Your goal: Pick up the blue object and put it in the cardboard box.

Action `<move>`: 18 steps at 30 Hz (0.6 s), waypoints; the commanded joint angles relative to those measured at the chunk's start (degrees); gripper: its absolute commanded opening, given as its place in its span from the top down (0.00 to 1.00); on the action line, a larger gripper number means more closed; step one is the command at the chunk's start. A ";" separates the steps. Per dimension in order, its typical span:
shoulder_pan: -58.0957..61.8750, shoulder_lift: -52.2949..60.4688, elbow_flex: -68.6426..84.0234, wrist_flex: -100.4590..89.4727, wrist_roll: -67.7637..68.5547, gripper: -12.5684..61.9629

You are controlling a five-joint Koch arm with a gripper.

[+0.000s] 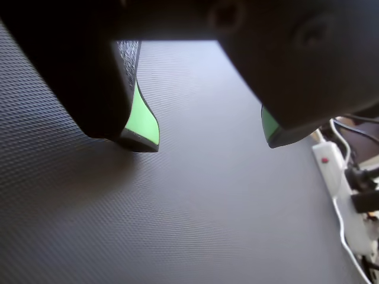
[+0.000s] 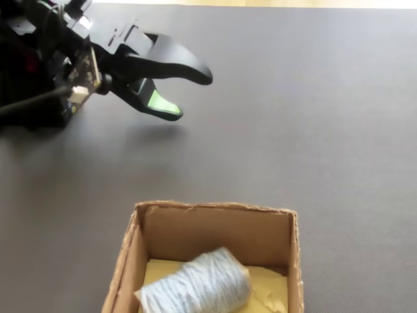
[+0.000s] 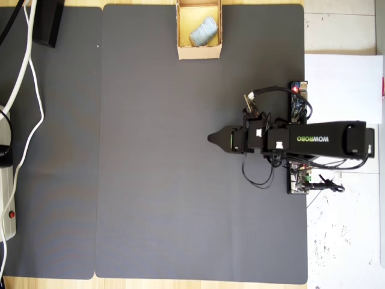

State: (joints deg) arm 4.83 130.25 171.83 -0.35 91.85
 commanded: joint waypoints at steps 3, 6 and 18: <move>-0.26 5.45 2.37 -3.96 1.32 0.37; -0.26 5.45 5.45 -4.04 1.32 0.37; -0.97 5.27 6.77 3.08 1.05 0.37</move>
State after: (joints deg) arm 4.04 130.25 176.31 -3.34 91.85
